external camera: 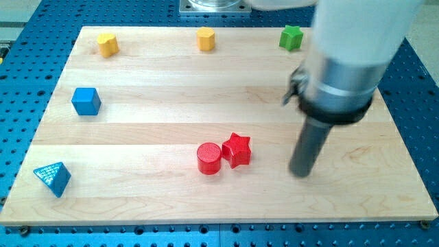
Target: Push the green circle to the bottom left of the green star
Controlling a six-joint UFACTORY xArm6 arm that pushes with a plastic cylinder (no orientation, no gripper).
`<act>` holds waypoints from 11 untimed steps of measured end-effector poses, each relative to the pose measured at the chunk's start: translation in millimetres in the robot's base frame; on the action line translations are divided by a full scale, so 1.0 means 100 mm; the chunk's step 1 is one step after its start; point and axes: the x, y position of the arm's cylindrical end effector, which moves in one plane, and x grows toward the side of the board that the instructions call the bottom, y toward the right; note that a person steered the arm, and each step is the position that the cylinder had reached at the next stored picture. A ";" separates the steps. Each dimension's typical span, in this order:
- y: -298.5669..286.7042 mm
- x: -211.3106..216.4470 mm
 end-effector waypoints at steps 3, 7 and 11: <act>0.85 -0.97; 0.33 -1.35; 0.96 -1.95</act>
